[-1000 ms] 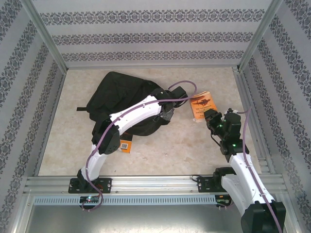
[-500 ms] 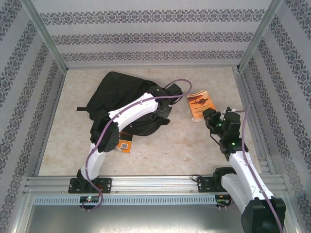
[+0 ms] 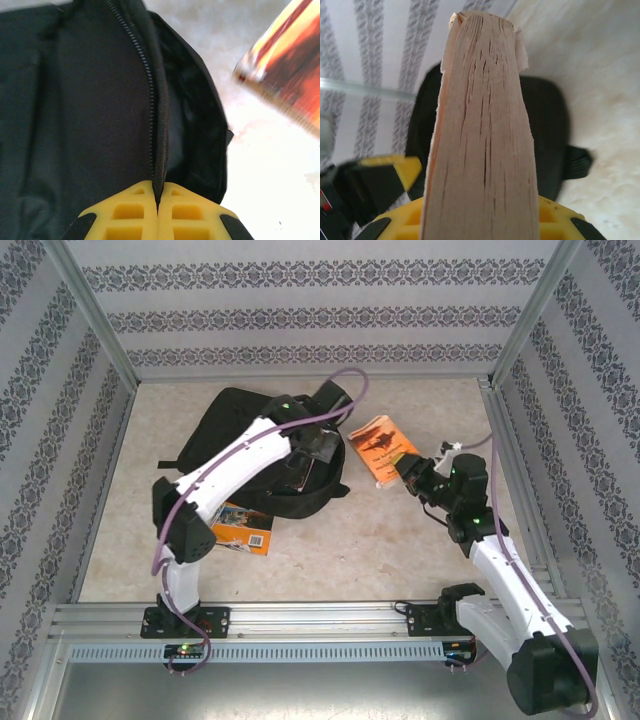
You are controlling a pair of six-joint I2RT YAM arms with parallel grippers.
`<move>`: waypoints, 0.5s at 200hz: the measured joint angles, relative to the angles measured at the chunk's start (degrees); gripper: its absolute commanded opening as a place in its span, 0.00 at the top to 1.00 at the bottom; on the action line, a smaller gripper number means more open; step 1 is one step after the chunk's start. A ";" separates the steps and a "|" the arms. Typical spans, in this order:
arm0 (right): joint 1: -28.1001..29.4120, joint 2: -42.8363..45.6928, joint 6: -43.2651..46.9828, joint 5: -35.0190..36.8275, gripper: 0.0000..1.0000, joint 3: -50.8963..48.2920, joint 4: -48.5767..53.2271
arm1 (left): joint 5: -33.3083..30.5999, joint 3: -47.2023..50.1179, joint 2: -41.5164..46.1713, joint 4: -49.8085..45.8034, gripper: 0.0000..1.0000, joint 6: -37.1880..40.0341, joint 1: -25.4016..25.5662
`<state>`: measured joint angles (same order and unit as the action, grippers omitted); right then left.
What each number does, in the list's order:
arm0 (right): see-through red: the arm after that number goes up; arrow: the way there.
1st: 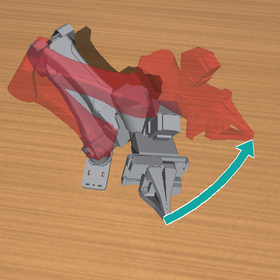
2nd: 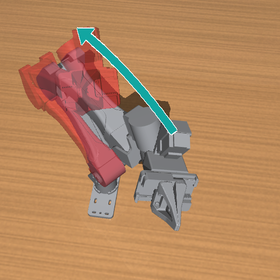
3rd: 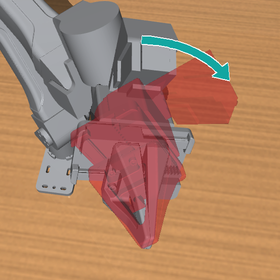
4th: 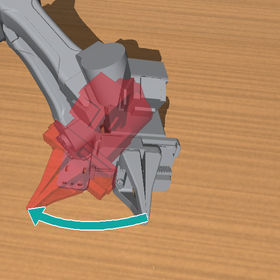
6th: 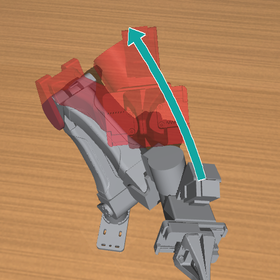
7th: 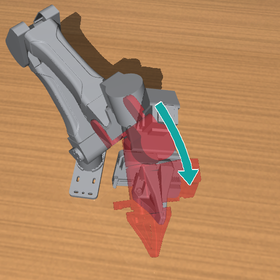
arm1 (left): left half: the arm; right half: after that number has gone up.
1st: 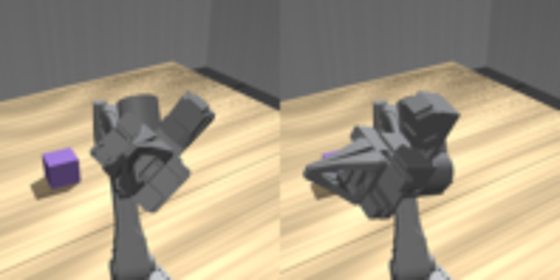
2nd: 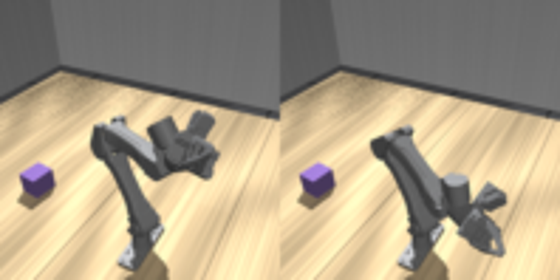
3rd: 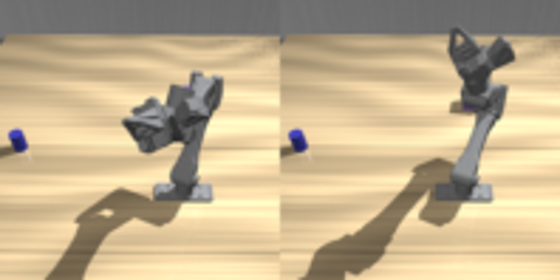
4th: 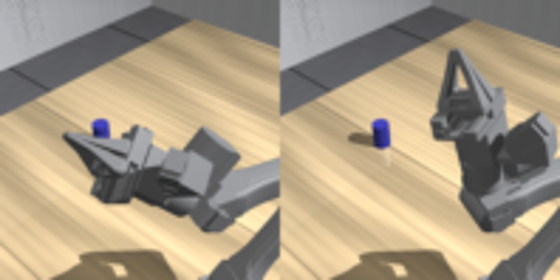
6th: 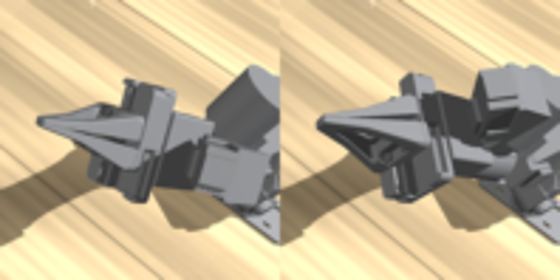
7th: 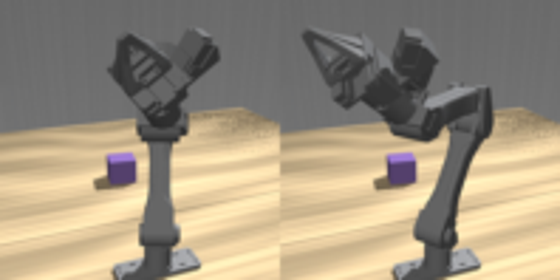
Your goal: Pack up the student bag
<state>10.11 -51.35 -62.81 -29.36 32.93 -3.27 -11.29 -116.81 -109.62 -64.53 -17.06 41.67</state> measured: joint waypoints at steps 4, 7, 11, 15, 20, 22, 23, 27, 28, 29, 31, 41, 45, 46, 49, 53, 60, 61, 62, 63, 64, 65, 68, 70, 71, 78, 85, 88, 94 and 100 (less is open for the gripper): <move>0.96 -0.68 0.17 -0.52 1.00 0.59 -0.13 | -0.24 -0.02 0.90 -0.15 1.00 0.17 -0.46; 1.57 -1.07 0.26 -0.79 1.00 0.96 -0.17 | -0.42 -0.02 1.38 -0.26 1.00 0.20 -0.72; 2.56 -1.77 0.28 -1.20 1.00 1.46 -0.33 | -0.66 -0.02 2.14 -0.44 1.00 0.31 -1.14; 3.41 -2.40 0.28 -1.64 1.00 1.95 -0.42 | -0.85 -0.02 2.78 -0.61 1.00 0.37 -1.53; 4.50 -3.32 0.31 -2.10 1.00 2.47 -0.46 | -1.03 0.00 3.45 -0.79 1.00 0.39 -2.12; 4.90 -3.72 0.31 -2.27 1.00 2.69 -0.48 | -1.05 -0.02 3.74 -0.83 1.00 0.42 -2.32; 5.05 -3.87 0.31 -2.34 1.00 2.75 -0.48 | -1.09 0.00 3.85 -0.85 1.00 0.39 -2.40; 5.97 -4.74 0.28 -2.73 1.00 3.21 -0.48 | -1.20 0.00 4.22 -0.94 1.00 0.42 -2.78; 6.10 -4.87 0.31 -2.75 1.00 3.28 -0.48 | -1.25 0.00 4.37 -0.98 1.00 0.42 -2.91; 6.36 -5.25 0.28 -2.91 1.00 3.43 -0.48 | -1.27 0.00 4.44 -0.98 1.00 0.42 -2.99; 6.78 -5.81 0.31 -3.04 1.00 3.69 -0.44 | -1.31 0.00 4.68 -1.01 1.00 0.42 -3.21; 8.31 -8.20 0.24 -3.78 1.00 4.79 -0.39 | -1.40 0.04 5.31 -1.07 1.00 0.42 -3.91; 8.85 -9.46 0.24 -4.17 1.00 5.29 -0.44 | -1.42 0.11 5.51 -1.07 1.00 0.42 -4.00; 9.07 -9.86 0.24 -4.33 1.00 5.49 -0.44 | -1.40 0.13 5.55 -1.07 1.00 0.42 -4.07; 9.42 -10.73 0.22 -4.63 1.00 5.90 -0.42 | -1.38 0.22 5.68 -1.05 1.00 0.44 -4.20; 9.84 -11.85 0.22 -4.85 1.00 6.45 -0.42 | -1.36 0.37 5.81 -1.05 1.00 0.42 -4.24; 10.62 -14.32 0.20 -5.44 1.00 7.65 -0.46 | -1.31 0.59 5.99 -1.05 1.00 0.44 -4.28; 10.75 -14.78 0.20 -5.55 1.00 7.89 -0.46 | -1.29 0.66 5.99 -1.05 1.00 0.44 -4.28; 10.80 -15.04 0.22 -5.62 1.00 8.02 -0.46 | -1.29 0.68 6.01 -1.05 1.00 0.44 -4.28; 10.93 -15.61 0.20 -5.73 1.00 8.31 -0.46 | -1.27 0.74 6.03 -1.05 1.00 0.44 -4.28; 11.02 -15.87 0.22 -5.75 1.00 8.46 -0.44 | -1.25 0.76 6.03 -1.05 1.00 0.44 -4.28; 11.10 -16.11 0.20 -5.81 1.00 8.59 -0.42 | -1.18 0.79 6.05 -1.05 1.00 0.44 -4.28; 11.39 -17.27 0.20 -6.12 1.00 9.29 -0.37 | -1.16 0.87 6.05 -1.05 1.00 0.44 -4.28; 11.56 -18.08 0.22 -6.21 1.00 9.77 -0.37 | -1.16 0.94 6.05 -1.05 1.00 0.46 -4.28; 11.61 -18.34 0.22 -6.25 1.00 9.94 -0.35 | -1.14 0.96 6.08 -1.05 1.00 0.44 -4.28; 12.07 -20.76 0.24 -6.75 1.00 11.58 -0.33 | -0.90 1.11 6.08 -1.03 1.00 0.48 -4.28; 12.46 -23.26 0.22 -7.43 1.00 13.49 -0.33 | -0.72 1.25 6.08 -1.01 1.00 0.57 -4.28; 12.63 -24.17 0.22 -7.76 1.00 14.29 -0.33 | -0.68 1.31 6.08 -1.01 1.00 0.59 -4.28; 12.74 -26.67 0.24 -8.76 1.00 16.44 -0.33 | -0.55 1.46 6.10 -1.01 1.00 0.61 -4.28; 12.96 -29.07 0.15 -9.66 1.00 18.45 -0.39 | -0.44 1.57 6.14 -0.98 1.00 0.61 -4.28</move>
<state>23.07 -80.42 -62.65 -39.03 51.37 -3.66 -11.73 -115.24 -103.48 -65.52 -16.45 37.39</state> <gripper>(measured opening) 0.204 0.056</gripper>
